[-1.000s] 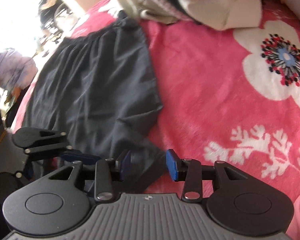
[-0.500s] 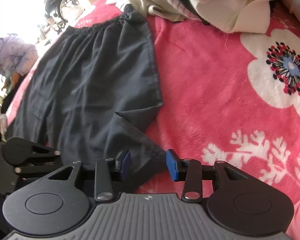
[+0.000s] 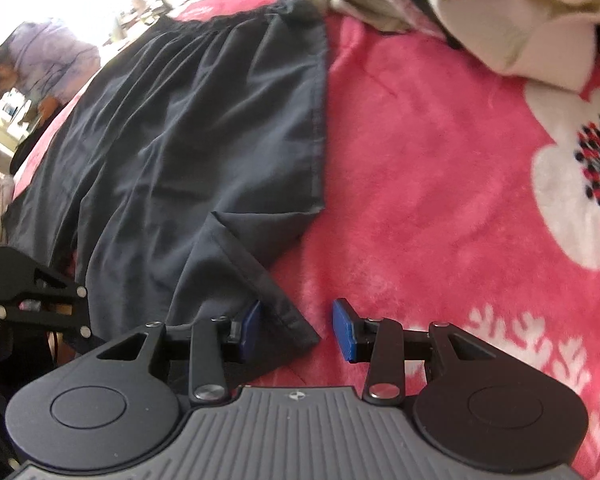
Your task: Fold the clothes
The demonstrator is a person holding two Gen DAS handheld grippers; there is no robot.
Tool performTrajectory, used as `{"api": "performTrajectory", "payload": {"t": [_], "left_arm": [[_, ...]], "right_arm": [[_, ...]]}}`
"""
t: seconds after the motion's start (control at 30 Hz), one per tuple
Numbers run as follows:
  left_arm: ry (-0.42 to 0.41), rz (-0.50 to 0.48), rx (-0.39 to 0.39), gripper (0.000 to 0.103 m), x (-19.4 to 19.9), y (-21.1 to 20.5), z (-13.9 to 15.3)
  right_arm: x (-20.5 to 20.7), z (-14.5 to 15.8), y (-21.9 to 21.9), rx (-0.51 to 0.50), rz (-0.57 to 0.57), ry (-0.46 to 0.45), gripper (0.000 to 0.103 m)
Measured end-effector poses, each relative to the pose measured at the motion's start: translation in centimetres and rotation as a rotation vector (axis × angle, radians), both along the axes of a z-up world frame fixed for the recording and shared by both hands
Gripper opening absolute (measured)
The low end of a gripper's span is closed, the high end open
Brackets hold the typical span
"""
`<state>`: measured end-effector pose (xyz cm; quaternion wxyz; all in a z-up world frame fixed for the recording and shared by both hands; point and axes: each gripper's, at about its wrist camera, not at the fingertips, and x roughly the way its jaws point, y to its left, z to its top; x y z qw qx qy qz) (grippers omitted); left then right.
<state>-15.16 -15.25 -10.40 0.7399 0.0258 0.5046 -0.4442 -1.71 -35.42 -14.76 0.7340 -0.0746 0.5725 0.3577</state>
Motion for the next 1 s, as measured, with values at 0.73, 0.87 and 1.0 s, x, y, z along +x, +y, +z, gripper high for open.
{"api": "performTrajectory", "payload": {"t": [0.73, 0.87, 1.0], "left_arm": [[-0.057, -0.035, -0.048, 0.061, -1.1, 1.8, 0.9], [-0.045, -0.085, -0.042, 0.061, -1.3, 1.2, 0.6], [-0.034, -0.139, -0.034, 0.061, -1.7, 0.6, 0.2]], "right_arm": [[-3.2, 2.6, -5.3, -0.131, -0.302, 0.36, 0.003], [-3.5, 2.1, -5.6, -0.19, -0.343, 0.384, 0.003], [-3.5, 1.7, -4.9, -0.258, -0.348, 0.404, 0.005]]}}
